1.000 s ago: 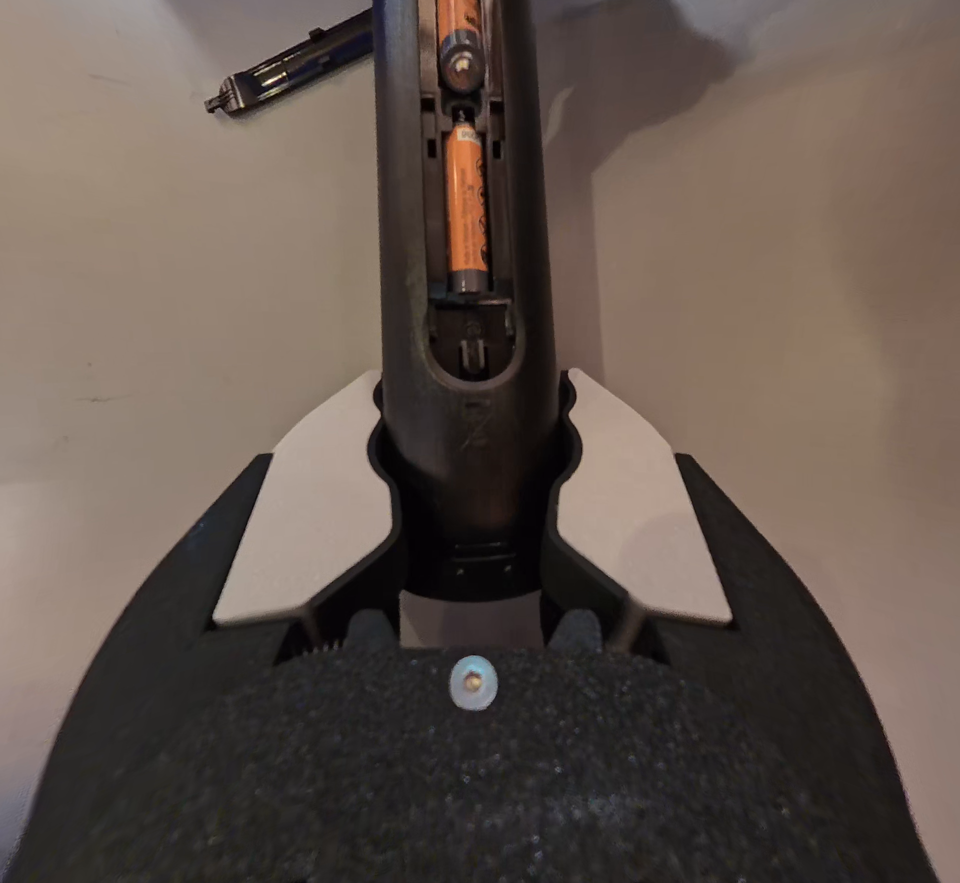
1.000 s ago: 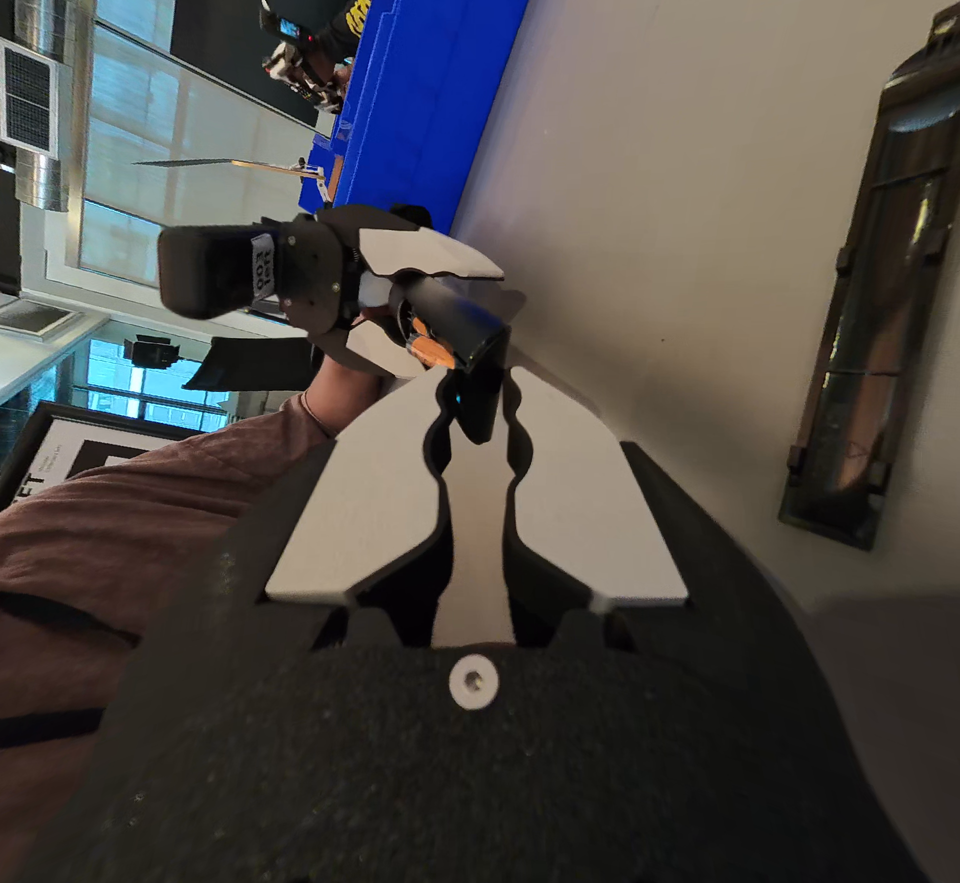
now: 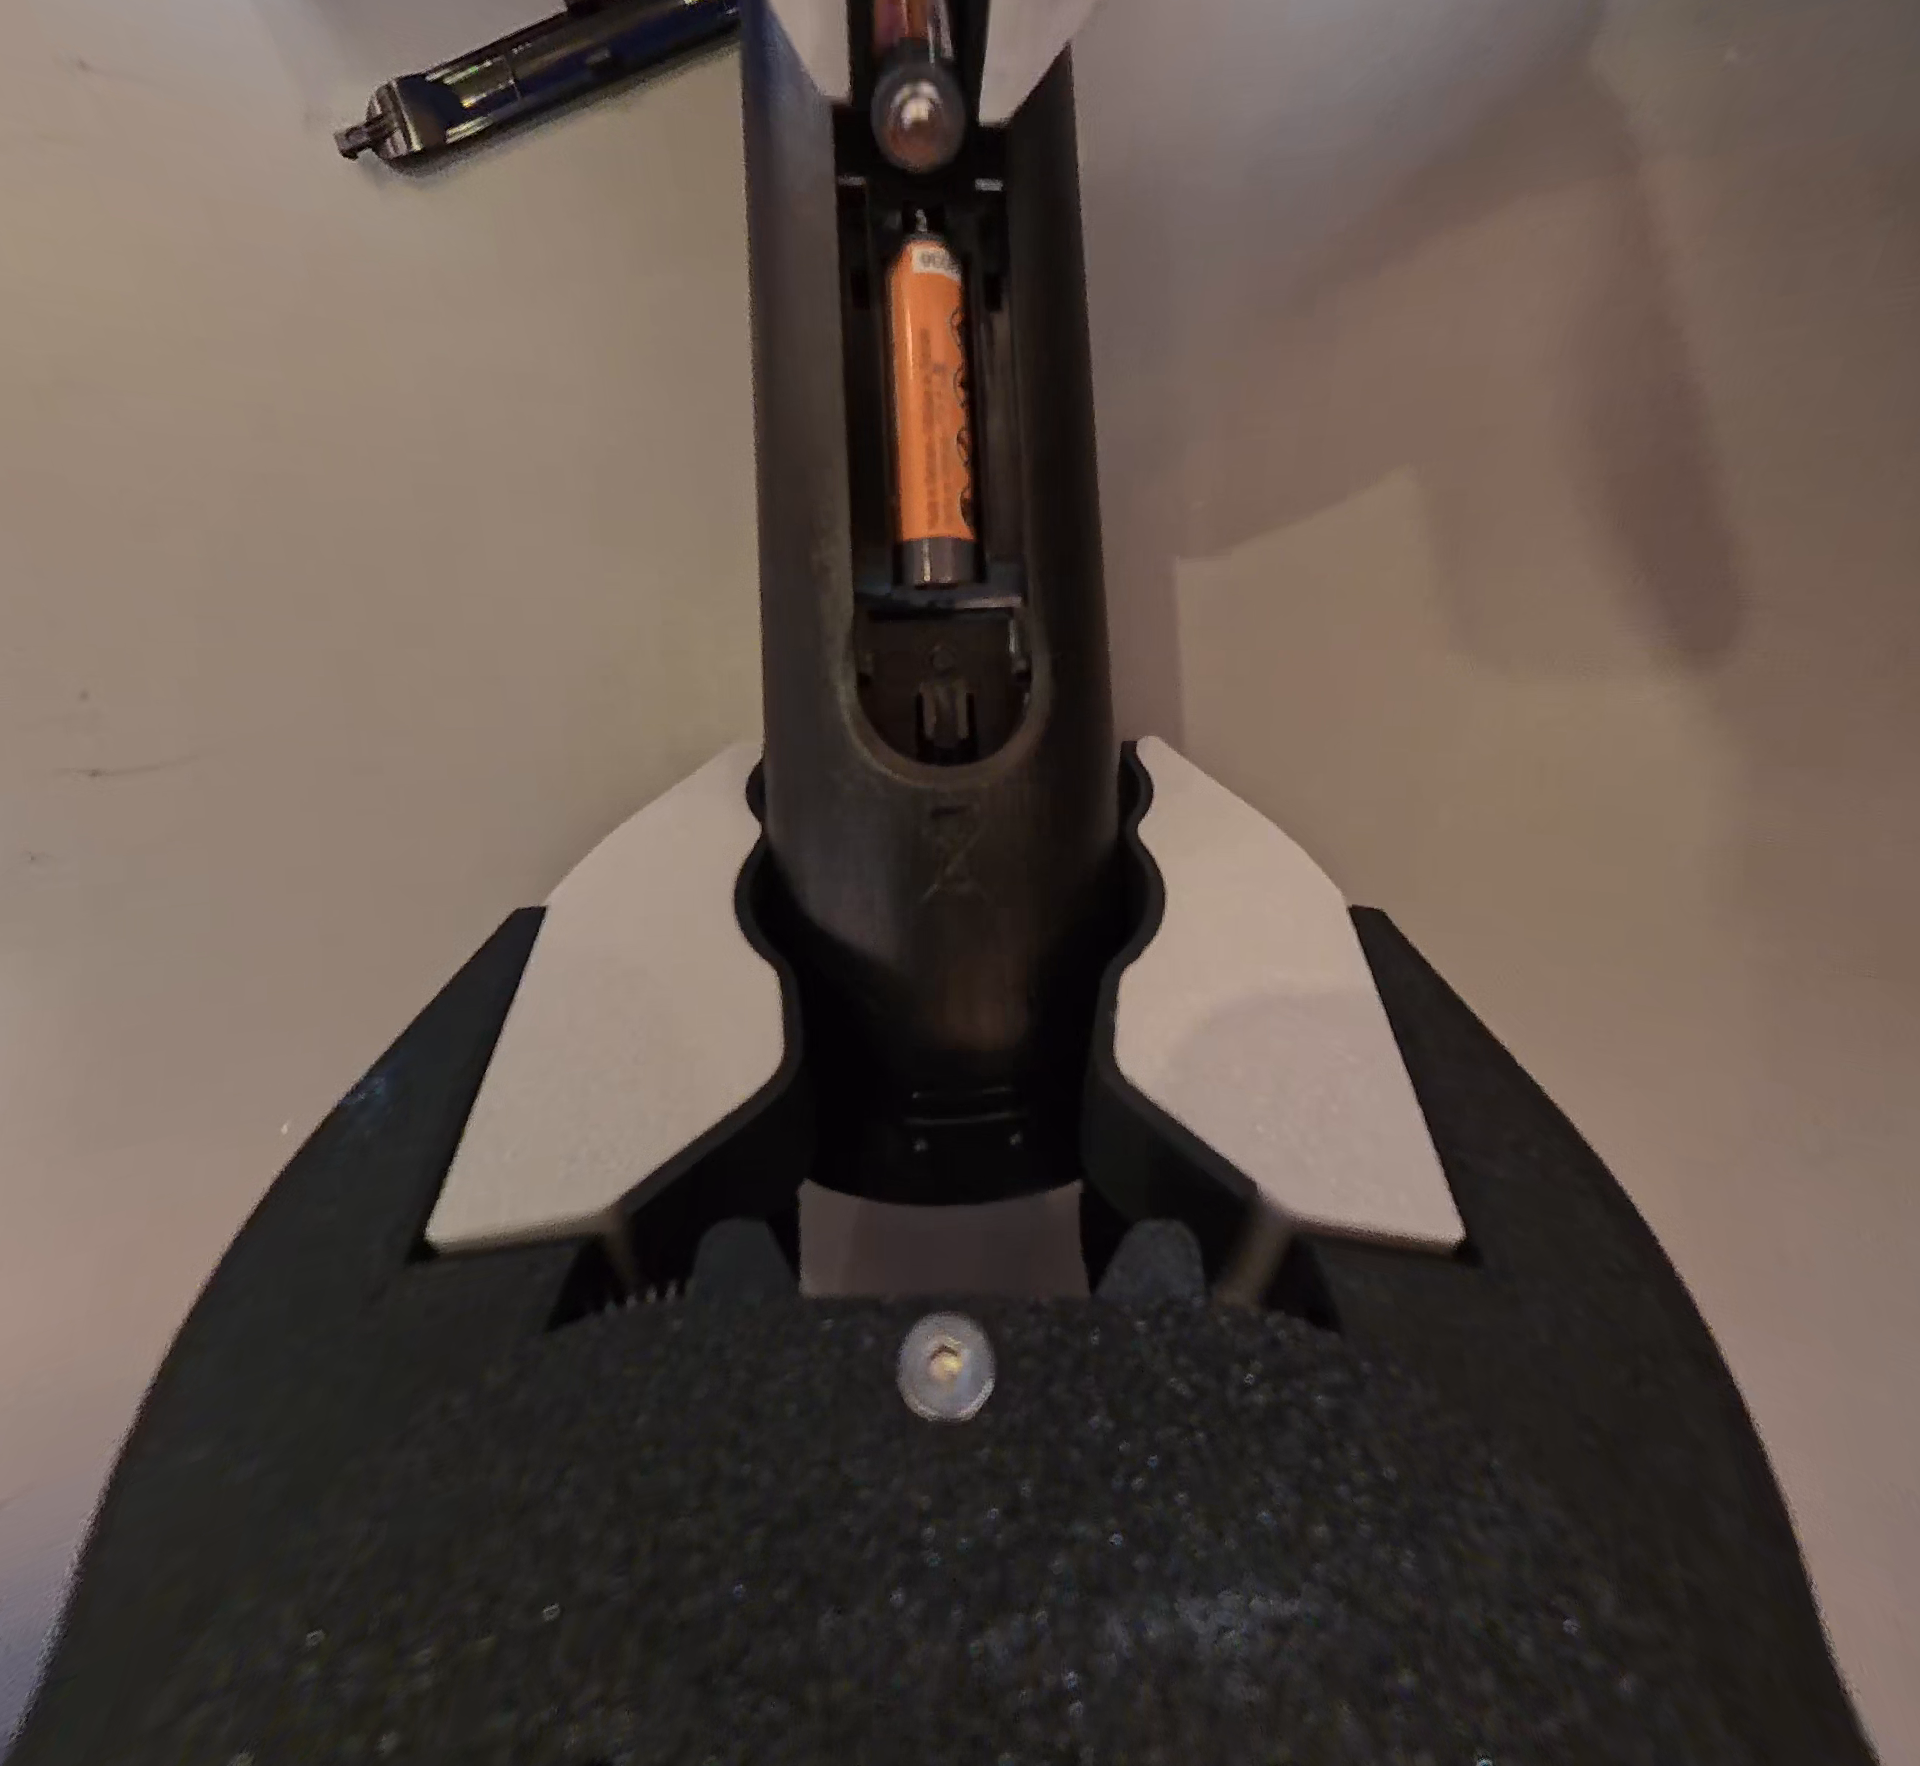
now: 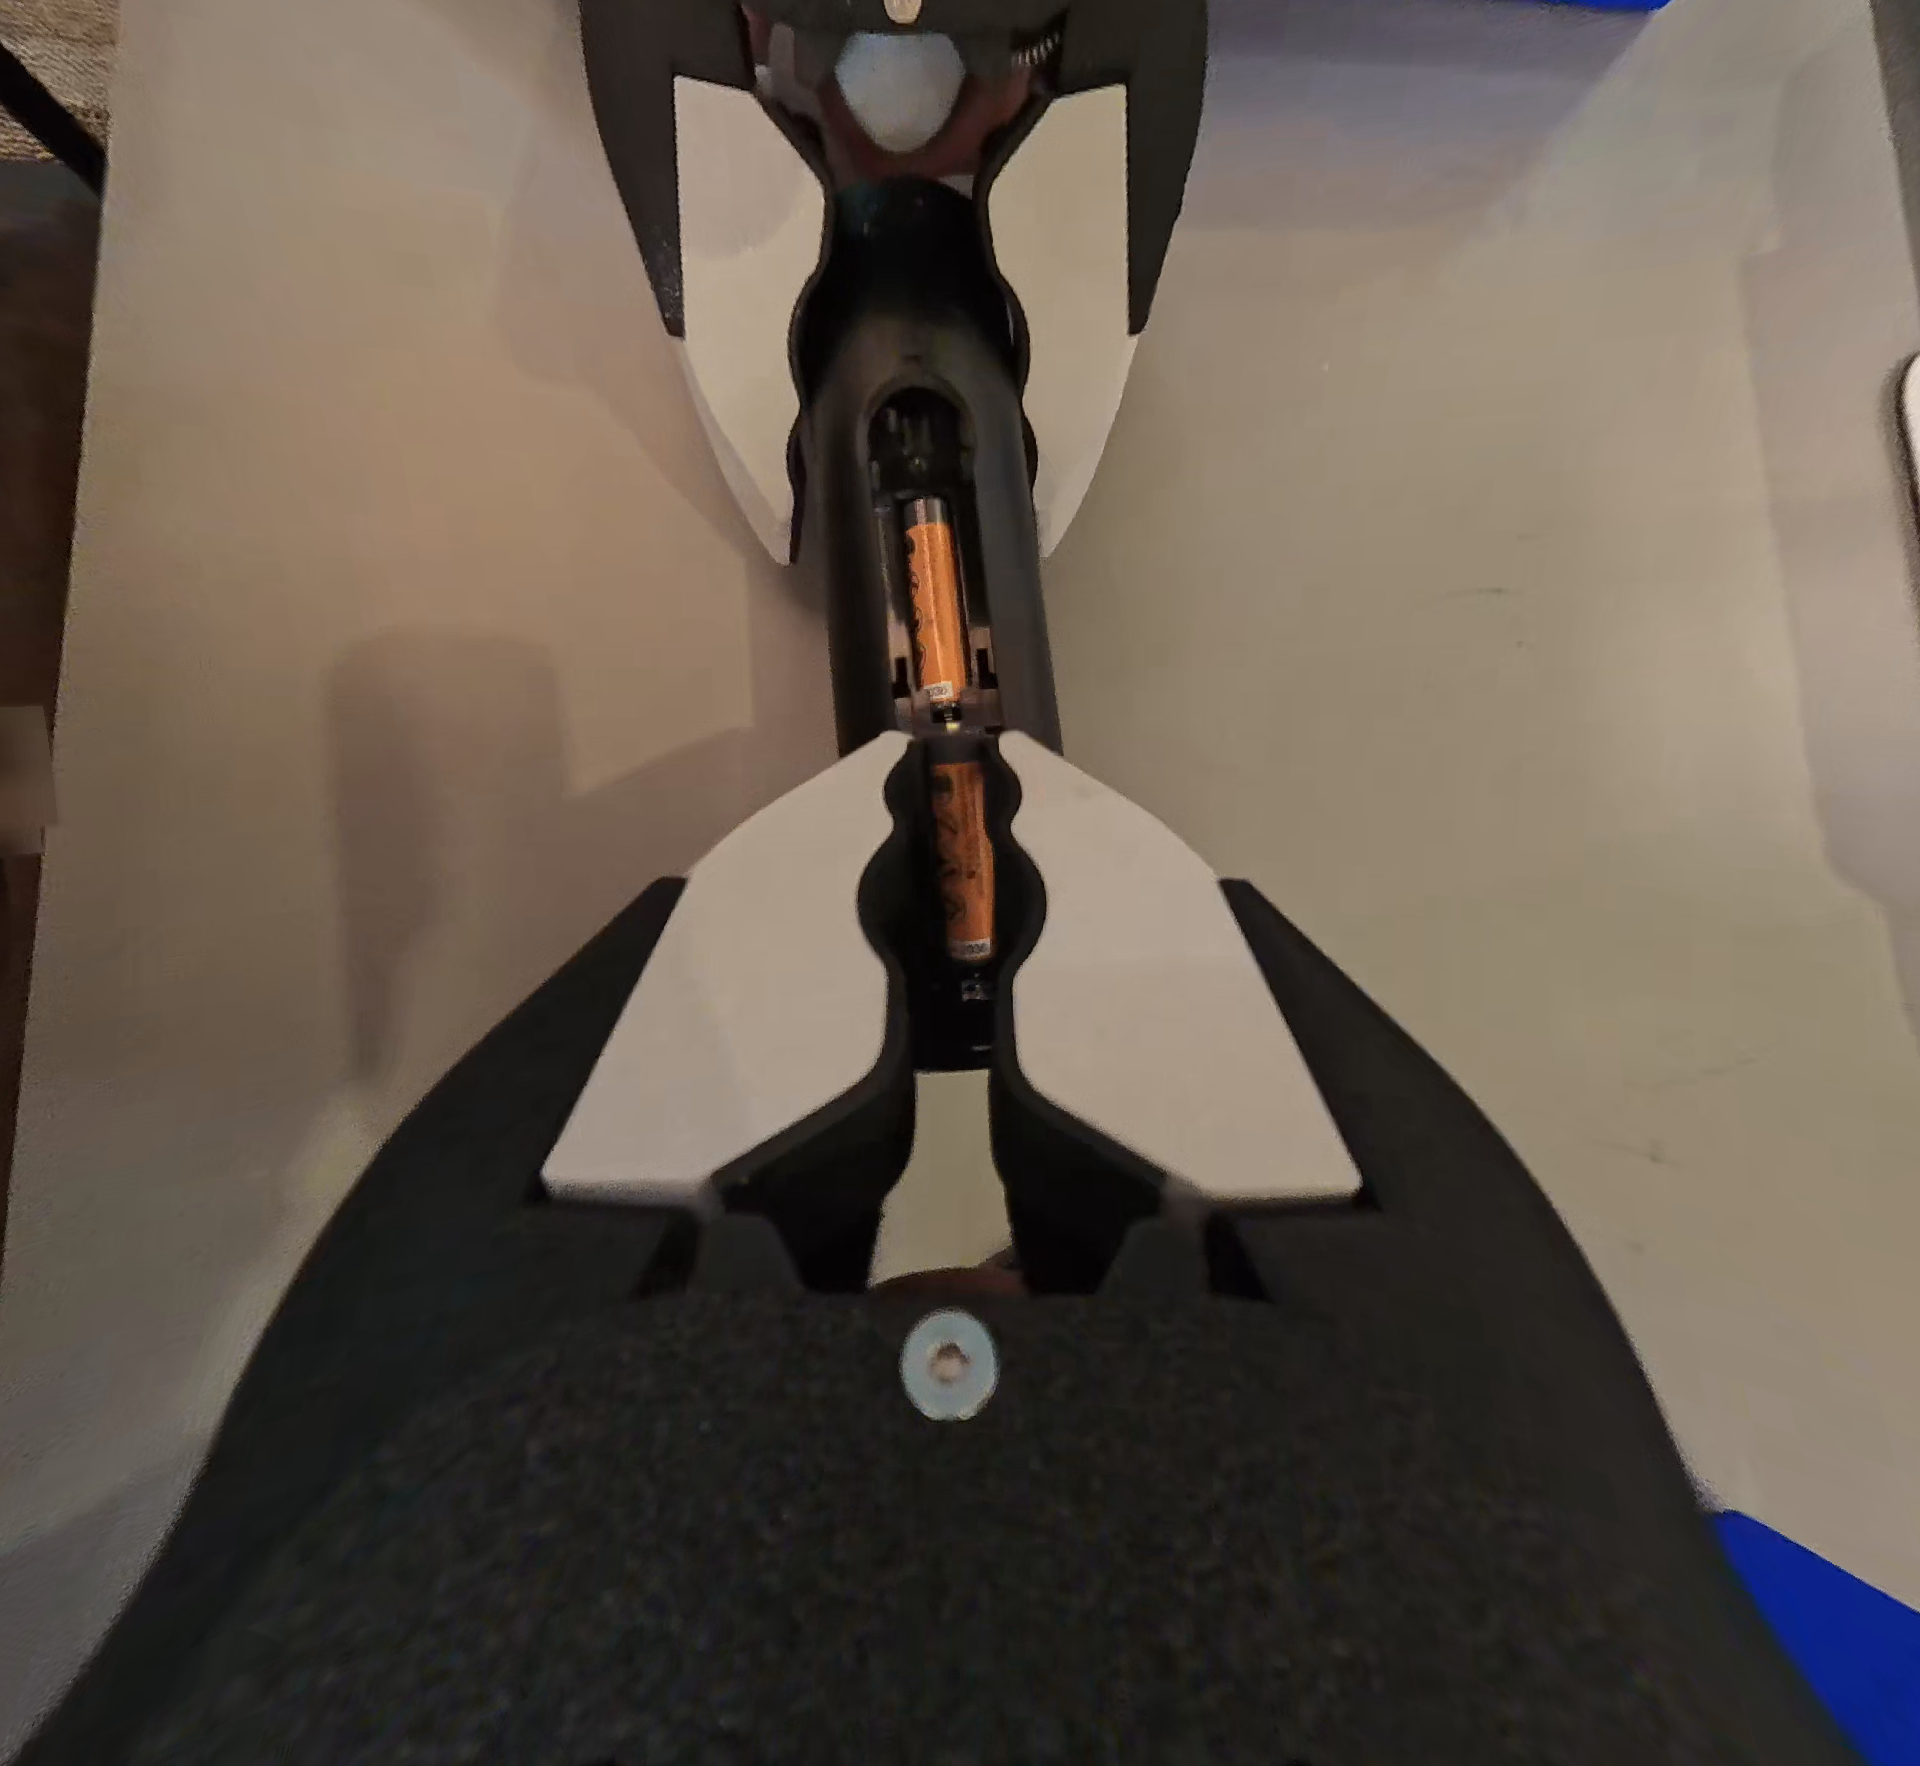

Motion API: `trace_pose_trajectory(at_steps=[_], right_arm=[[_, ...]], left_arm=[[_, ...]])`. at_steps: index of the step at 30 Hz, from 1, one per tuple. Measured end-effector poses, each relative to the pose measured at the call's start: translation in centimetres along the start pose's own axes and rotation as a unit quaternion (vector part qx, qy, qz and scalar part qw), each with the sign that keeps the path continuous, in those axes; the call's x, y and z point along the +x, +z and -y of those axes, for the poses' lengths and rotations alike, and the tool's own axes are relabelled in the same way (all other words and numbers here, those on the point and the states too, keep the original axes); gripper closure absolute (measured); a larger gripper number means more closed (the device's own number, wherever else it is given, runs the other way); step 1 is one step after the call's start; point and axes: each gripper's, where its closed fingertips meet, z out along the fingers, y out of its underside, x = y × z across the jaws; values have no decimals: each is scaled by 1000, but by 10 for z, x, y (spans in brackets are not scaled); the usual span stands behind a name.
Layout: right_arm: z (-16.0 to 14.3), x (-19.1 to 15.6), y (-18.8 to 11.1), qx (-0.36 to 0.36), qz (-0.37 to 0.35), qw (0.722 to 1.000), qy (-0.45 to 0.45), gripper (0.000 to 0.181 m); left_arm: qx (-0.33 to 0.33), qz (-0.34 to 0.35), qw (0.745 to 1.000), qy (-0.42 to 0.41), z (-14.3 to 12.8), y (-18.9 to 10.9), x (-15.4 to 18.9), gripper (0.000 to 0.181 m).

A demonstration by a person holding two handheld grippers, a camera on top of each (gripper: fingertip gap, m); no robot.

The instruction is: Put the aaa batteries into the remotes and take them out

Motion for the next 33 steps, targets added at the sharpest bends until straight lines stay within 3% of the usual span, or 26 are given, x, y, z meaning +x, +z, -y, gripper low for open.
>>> trace_pose_trajectory(at_steps=[5,7,10,12,14,16,19,23,30,33], right_arm=[[23,12,-34,104,-49,992,43,171],[37,32,-78,169,-106,976,85,171],[43,69,-175,276,-187,931,152,171],[10,107,-224,260,-275,899,221,171],[-39,139,-243,206,-314,884,278,171],[-103,174,-241,138,-340,860,356,171],[-185,205,-203,51,-304,834,457,171],[-241,223,-151,-18,-239,811,533,171],[-279,229,-119,-126,-204,798,552,170],[-282,226,-114,-127,-200,799,552,168]], left_arm=[[16,1,1000,-13,3,-6,-4,120],[14,7,1000,-11,2,-8,-6,120],[4,11,1000,-6,0,-4,-6,120],[1,4,1000,-2,0,0,-1,120],[-7,5,1000,7,-1,2,1,120],[0,-1,1000,6,2,2,4,120],[10,-1,1000,4,5,0,4,120],[11,3,1000,-1,4,-2,1,120],[7,6,1000,-4,2,-2,-2,120],[6,6,1000,-5,1,-3,-3,120]])
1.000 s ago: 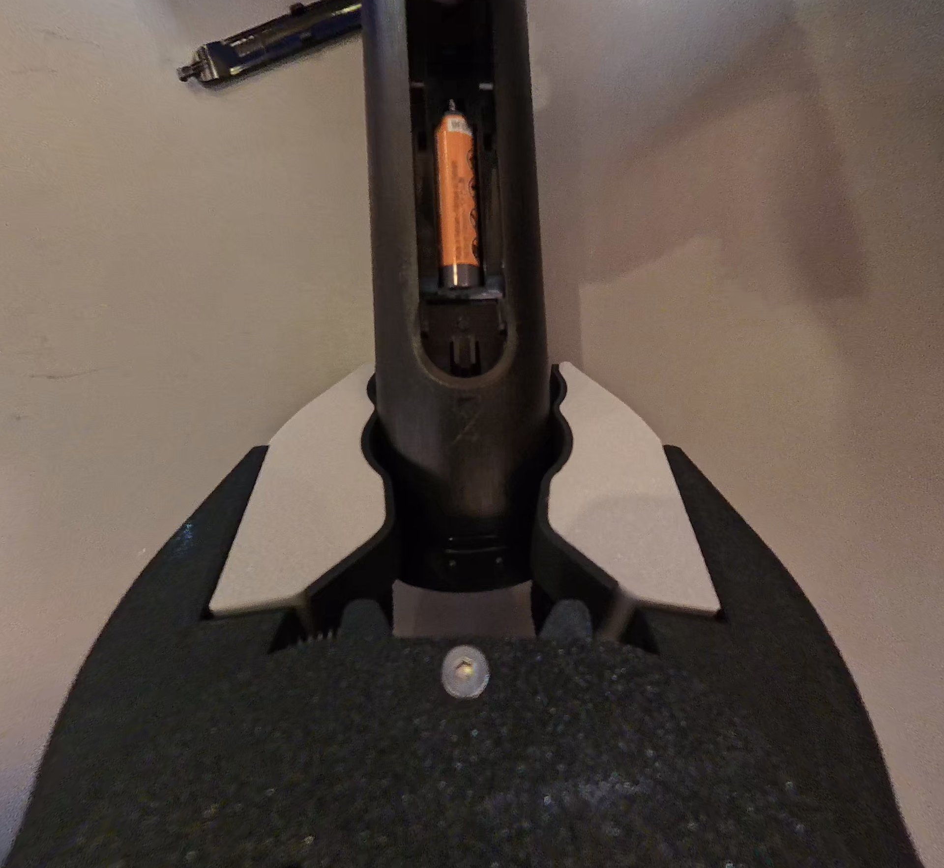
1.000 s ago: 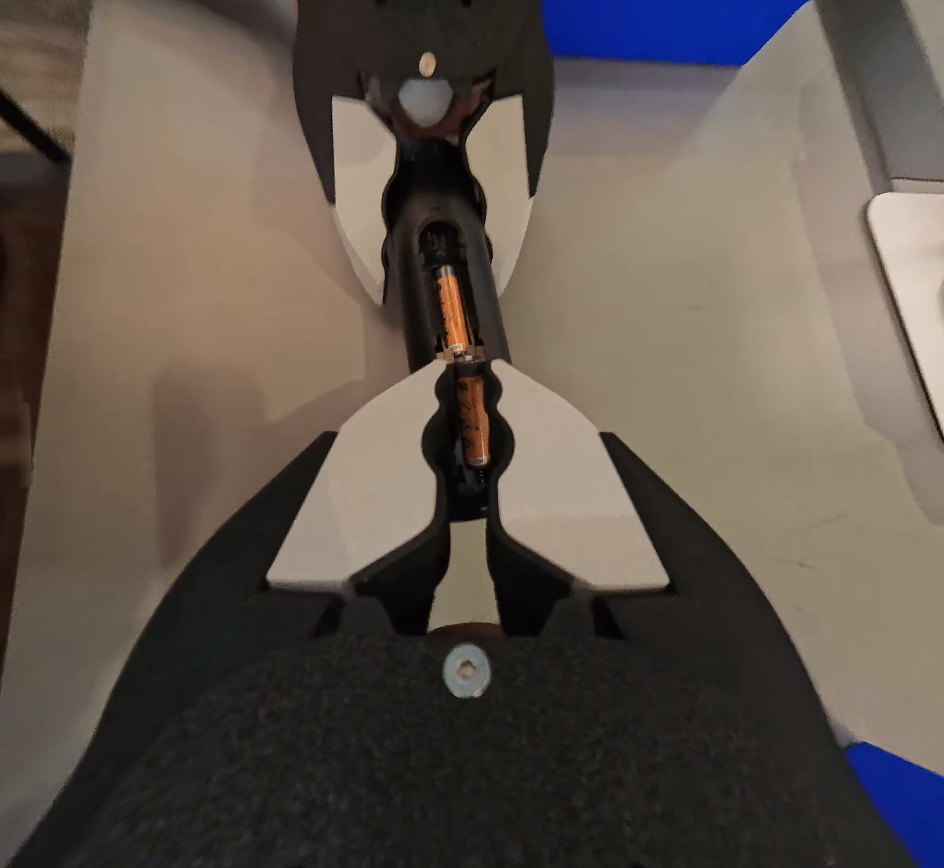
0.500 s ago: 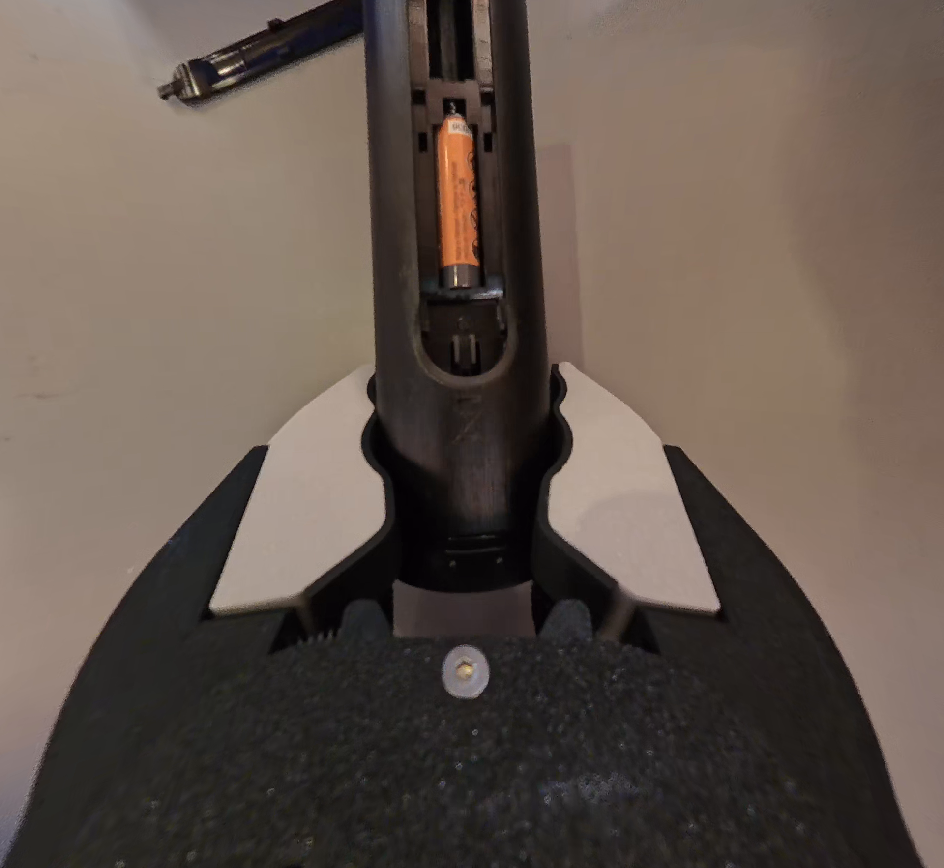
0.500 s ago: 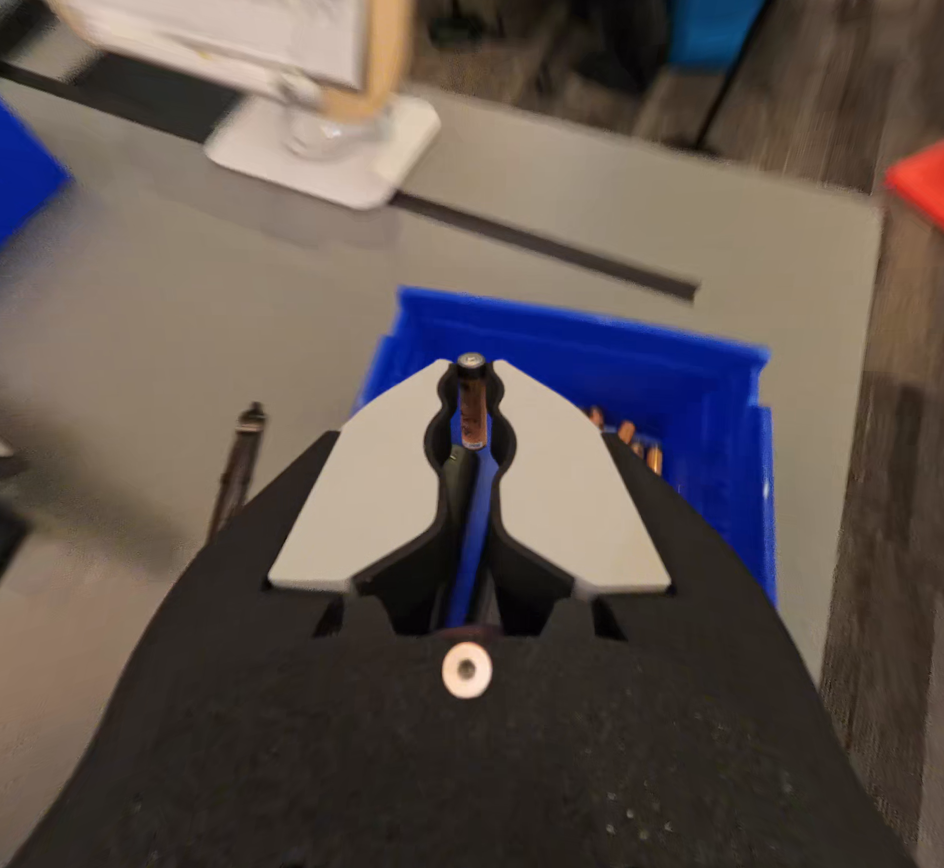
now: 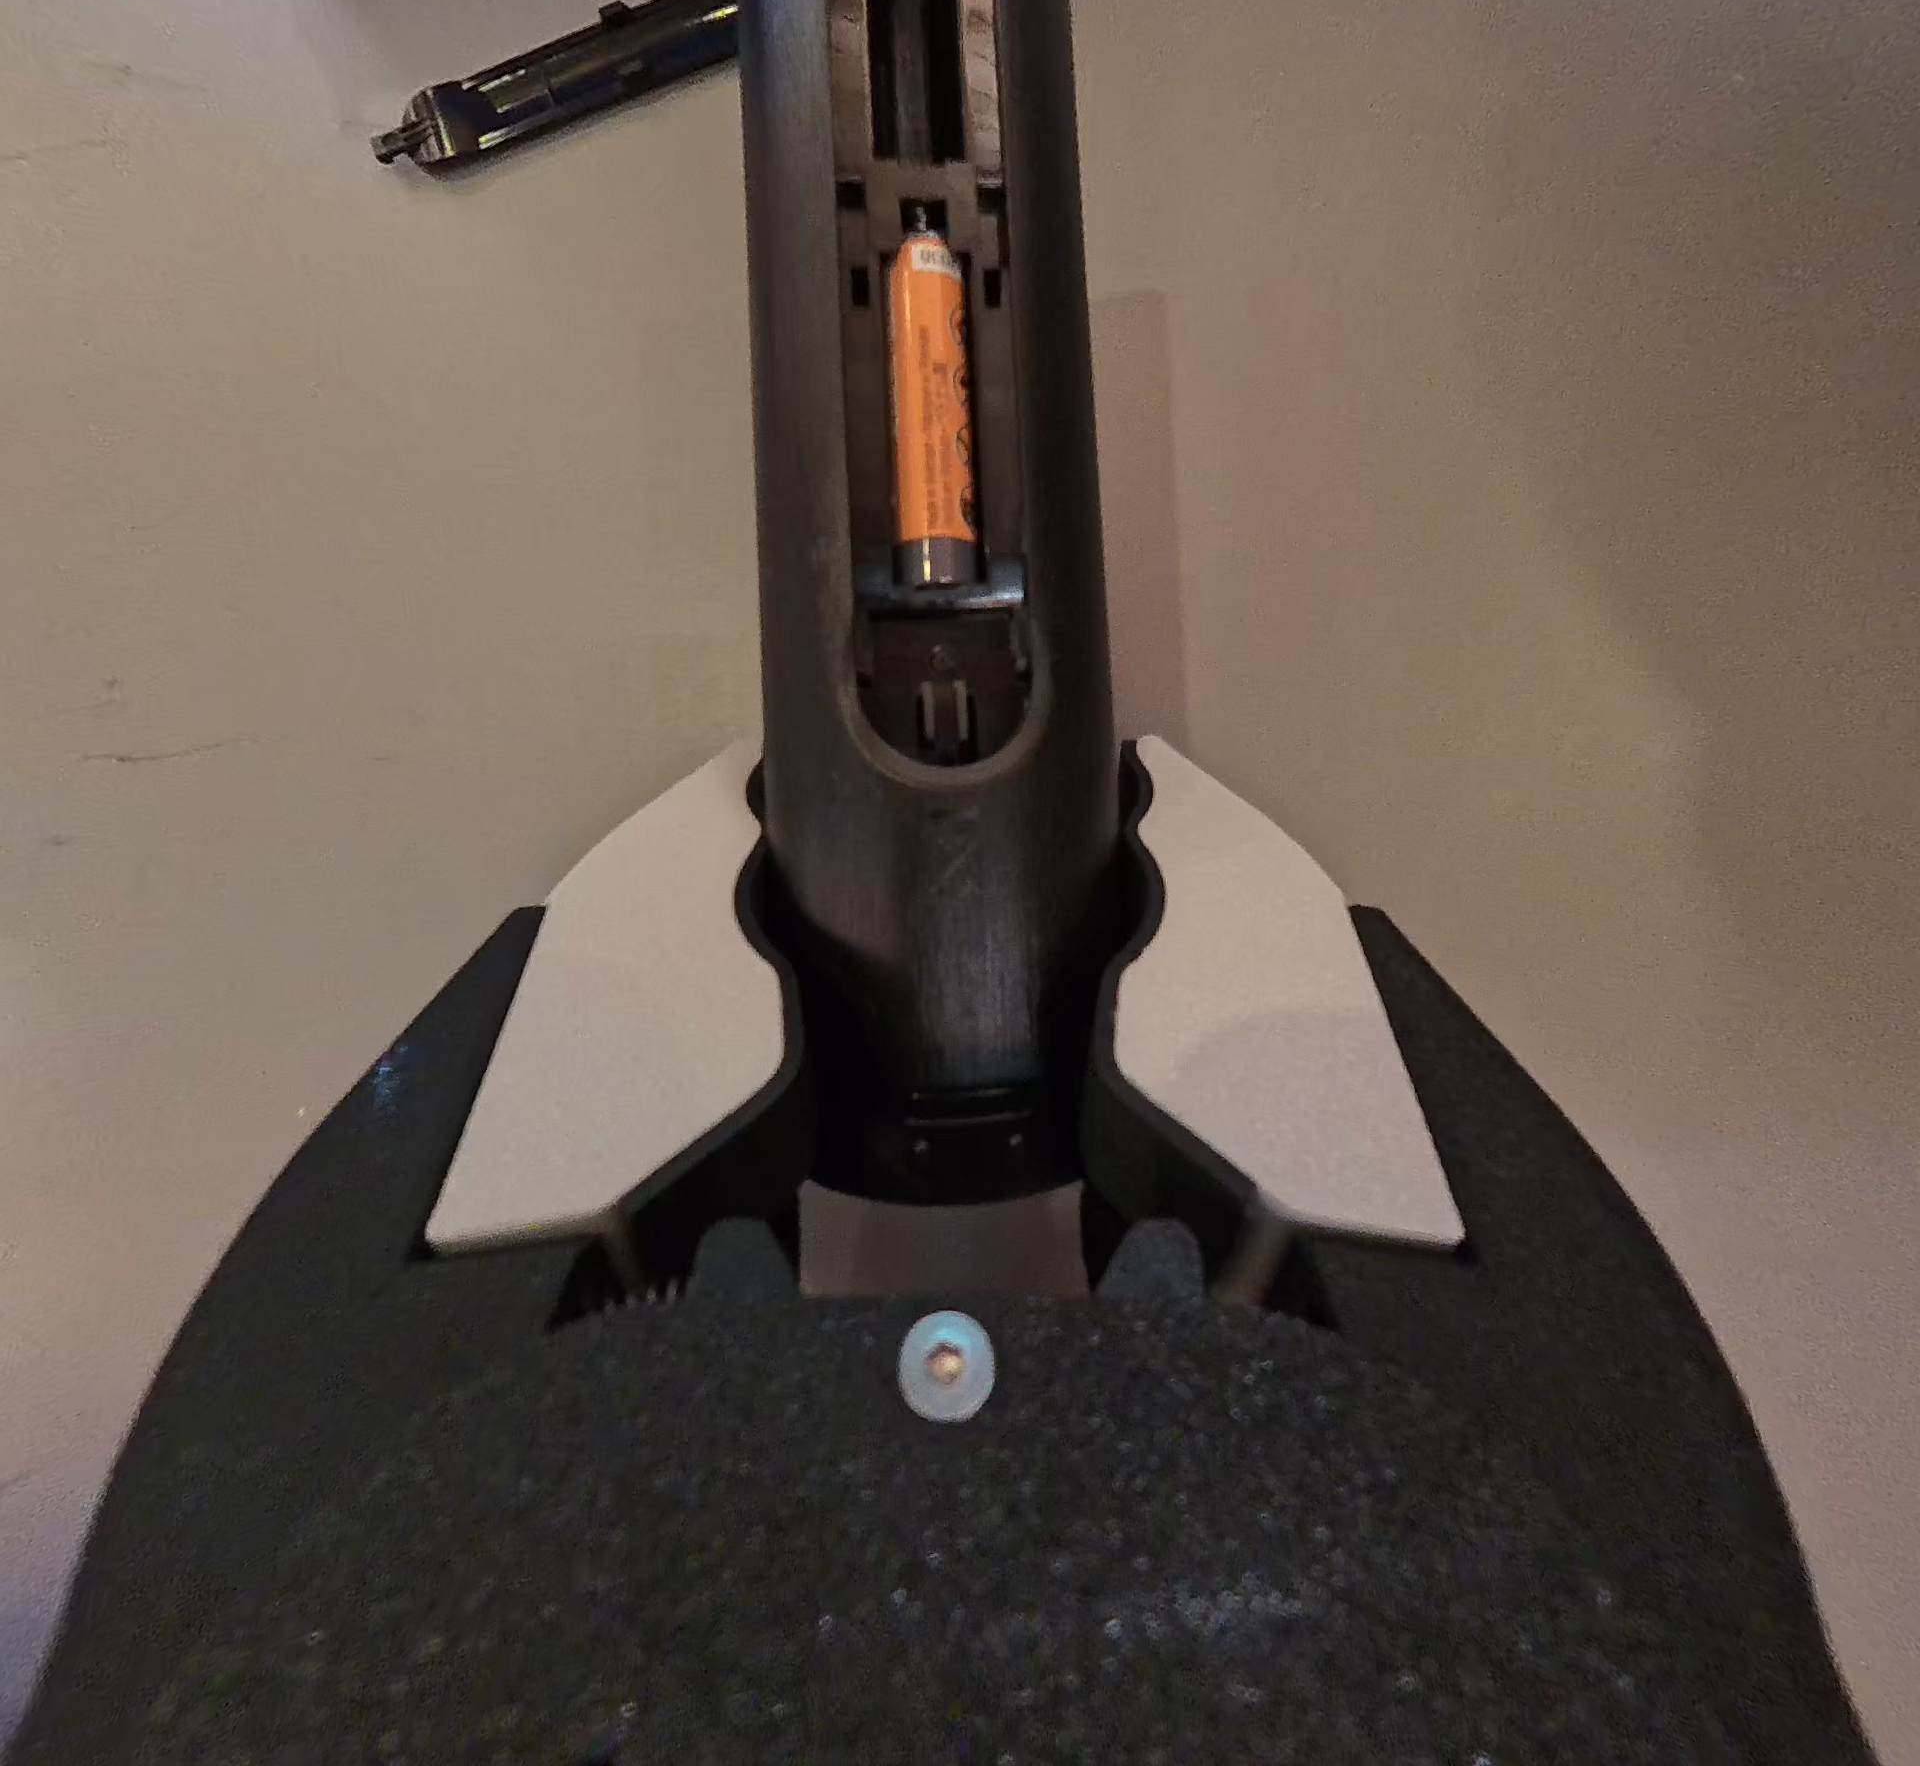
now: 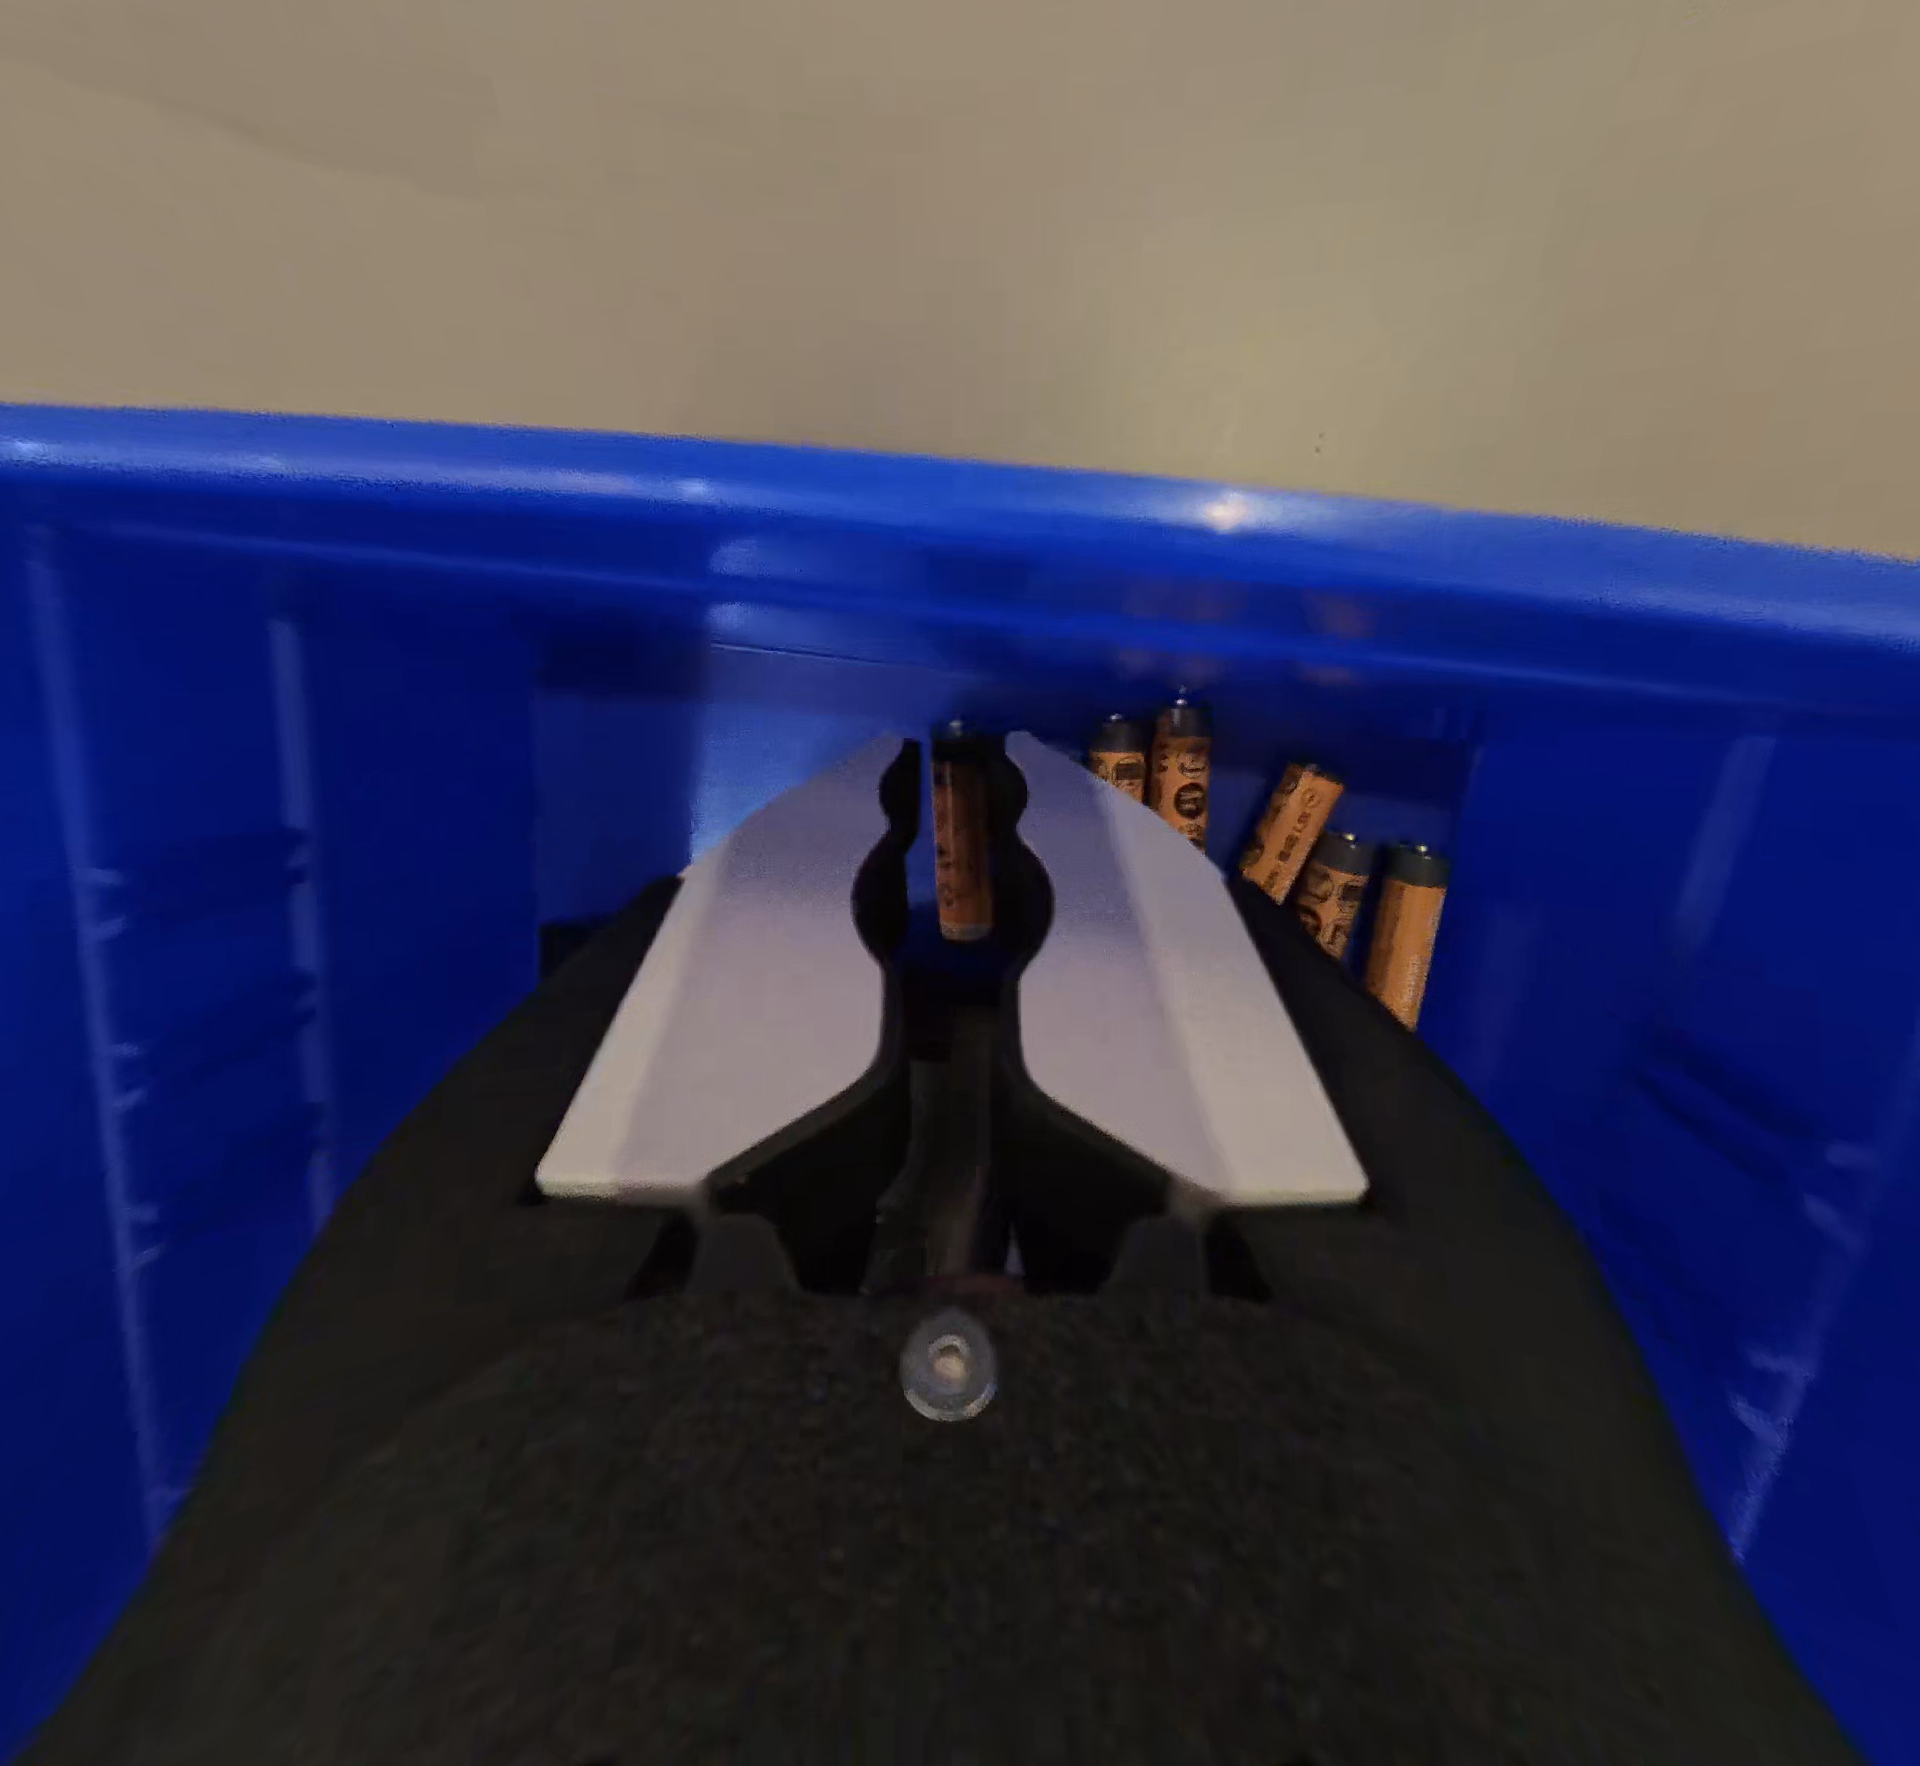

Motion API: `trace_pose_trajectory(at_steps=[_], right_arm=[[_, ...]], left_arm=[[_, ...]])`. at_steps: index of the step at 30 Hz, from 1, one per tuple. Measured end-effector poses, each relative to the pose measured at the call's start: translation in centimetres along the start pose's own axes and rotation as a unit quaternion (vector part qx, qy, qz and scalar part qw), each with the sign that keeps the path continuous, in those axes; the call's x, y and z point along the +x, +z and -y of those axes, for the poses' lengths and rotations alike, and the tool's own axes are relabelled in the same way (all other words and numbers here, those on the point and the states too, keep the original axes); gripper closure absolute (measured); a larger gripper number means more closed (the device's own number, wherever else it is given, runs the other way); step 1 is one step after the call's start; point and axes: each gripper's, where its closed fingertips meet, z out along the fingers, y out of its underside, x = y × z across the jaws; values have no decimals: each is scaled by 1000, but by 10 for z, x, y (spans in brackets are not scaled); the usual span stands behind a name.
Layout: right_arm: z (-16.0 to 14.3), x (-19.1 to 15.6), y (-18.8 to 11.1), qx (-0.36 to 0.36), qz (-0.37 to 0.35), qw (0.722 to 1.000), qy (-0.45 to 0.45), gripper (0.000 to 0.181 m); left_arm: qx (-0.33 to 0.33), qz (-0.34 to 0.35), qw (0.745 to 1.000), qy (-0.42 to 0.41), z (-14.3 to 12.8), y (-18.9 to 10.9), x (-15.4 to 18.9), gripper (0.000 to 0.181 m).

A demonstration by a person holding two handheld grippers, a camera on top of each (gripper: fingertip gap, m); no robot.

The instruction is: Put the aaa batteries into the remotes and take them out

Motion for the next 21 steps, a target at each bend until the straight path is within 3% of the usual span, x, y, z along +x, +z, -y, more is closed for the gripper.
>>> trace_pose_trajectory(at_steps=[2,4,7,9,12,16,21], right_arm=[[12,-11,-22,57,7,998,-19,160],[33,-40,-77,175,-11,981,-79,159],[25,-139,-160,307,59,940,-134,160],[-6,-222,-177,328,176,919,-132,156],[-59,-297,-145,282,269,918,-68,139],[-96,-324,-82,273,290,915,68,122],[-101,-356,-58,296,396,839,224,129]], left_arm=[[1,2,1000,0,0,-1,-1,120],[5,3,1000,1,2,-2,-1,120],[16,10,1000,3,6,-5,-2,120],[10,15,1000,4,5,-5,-4,120],[5,24,1000,6,2,-5,-6,120],[25,34,999,-18,7,-13,-15,120],[41,35,998,-40,12,-14,-18,120]])
